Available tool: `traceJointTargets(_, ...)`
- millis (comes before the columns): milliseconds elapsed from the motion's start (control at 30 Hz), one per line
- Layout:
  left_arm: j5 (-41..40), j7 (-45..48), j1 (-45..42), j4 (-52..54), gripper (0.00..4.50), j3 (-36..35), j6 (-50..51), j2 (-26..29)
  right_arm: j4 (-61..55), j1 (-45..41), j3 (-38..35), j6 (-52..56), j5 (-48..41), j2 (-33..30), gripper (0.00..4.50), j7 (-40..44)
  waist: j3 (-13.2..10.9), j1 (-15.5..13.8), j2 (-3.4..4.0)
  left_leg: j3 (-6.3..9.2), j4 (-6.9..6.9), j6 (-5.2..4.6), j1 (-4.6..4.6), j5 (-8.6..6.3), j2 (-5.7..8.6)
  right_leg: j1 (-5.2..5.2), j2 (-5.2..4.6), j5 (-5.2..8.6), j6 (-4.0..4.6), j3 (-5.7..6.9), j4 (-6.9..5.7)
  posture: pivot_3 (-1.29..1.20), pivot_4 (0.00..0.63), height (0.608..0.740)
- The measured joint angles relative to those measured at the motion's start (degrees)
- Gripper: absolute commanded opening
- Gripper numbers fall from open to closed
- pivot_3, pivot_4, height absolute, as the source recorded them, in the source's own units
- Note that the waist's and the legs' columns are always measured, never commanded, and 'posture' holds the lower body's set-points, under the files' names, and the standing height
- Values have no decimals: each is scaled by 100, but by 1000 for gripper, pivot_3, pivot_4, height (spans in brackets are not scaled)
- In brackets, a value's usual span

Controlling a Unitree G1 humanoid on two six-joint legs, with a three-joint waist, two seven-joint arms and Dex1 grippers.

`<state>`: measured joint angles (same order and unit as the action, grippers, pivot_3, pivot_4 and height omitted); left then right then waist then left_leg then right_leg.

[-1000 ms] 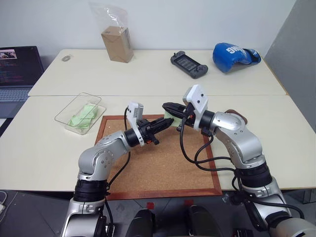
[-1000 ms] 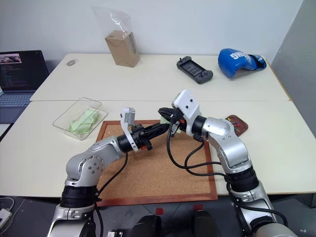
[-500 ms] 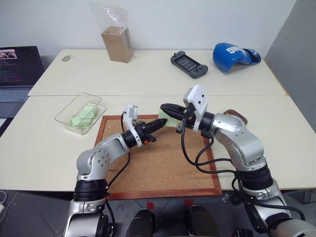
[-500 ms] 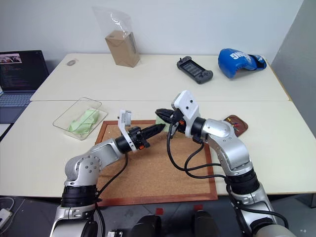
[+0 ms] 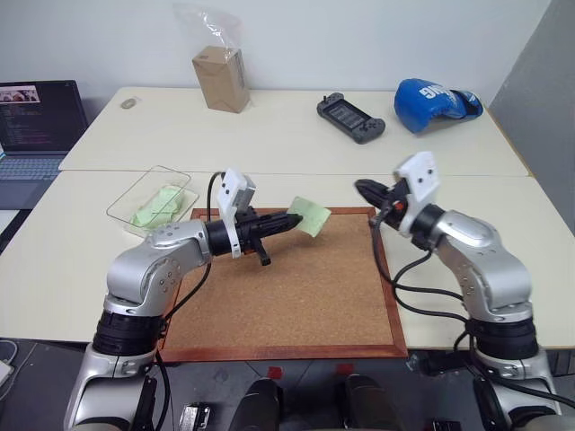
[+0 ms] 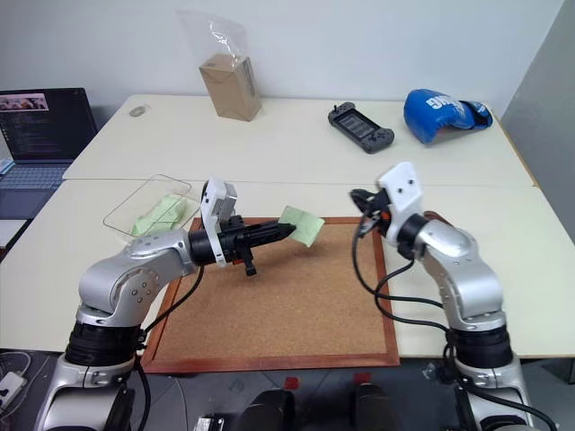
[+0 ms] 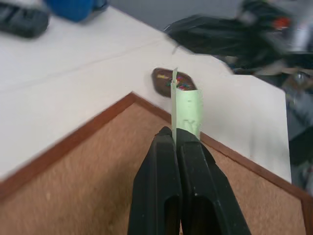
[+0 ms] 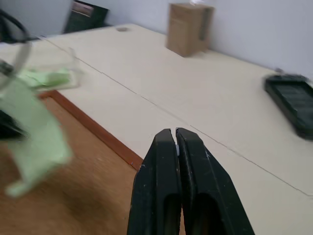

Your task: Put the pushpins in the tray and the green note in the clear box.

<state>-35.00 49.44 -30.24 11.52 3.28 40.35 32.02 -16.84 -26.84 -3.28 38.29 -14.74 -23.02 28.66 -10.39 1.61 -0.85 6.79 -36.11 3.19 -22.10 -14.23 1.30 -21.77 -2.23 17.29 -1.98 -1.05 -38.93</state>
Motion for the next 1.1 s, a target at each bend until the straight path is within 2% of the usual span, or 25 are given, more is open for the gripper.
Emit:
traceJointTargets(133,604,334,-157,123,11,684,-606,-19,748,48,-728,131,11,-157,0,-445,0,6,-1,-29,1,-3,3,-2,1,-2,1,0,0,-12,-1,0,150,740)
traceJointTargets(267,1270,489,-185,-66,11,1243,-1322,-178,1791,-155,-953,92,19,-316,0,-577,-1,63,0,-50,3,-23,13,-13,3,-7,17,0,0,-28,-10,0,150,740)
traceJointTargets(400,1764,492,-188,-418,11,1510,-1831,-349,2598,-473,-974,-68,12,-379,0,-501,-2,89,0,-49,3,-25,13,-14,1,-8,25,0,0,-28,-11,0,150,740)
traceJointTargets(567,1961,502,-188,-563,11,1509,-2040,-474,3312,-745,-986,-201,-34,-331,0,-489,-2,83,0,-48,0,-25,7,-13,-2,-8,11,-1,-1,-30,-9,0,150,740)
traceJointTargets(633,1995,501,-188,-575,0,1509,-2085,-495,3512,-801,-987,-273,-57,-308,468,-490,-2,76,0,-49,-1,-25,7,-13,-1,-7,7,-1,-1,-31,-9,0,150,740)
traceJointTargets(700,2046,486,-182,-591,0,1504,-2082,-494,3661,-808,-984,-371,-49,-309,687,-491,-2,69,0,-48,-1,-25,6,-13,-1,-7,7,-1,-2,-30,-9,0,150,740)
traceJointTargets(967,2099,443,-133,-594,0,1477,-2063,-483,3860,-809,-969,-631,-10,-316,2784,-496,-2,75,0,-48,-1,-25,8,-13,-2,-7,9,-1,-2,-29,-10,0,150,740)
traceJointTargets(1100,2104,407,-133,-595,0,1477,-2062,-498,3876,-809,-943,-659,4,-325,3648,-496,-2,74,0,-48,-1,-25,7,-13,-2,-7,9,-1,-2,-29,-10,0,150,740)
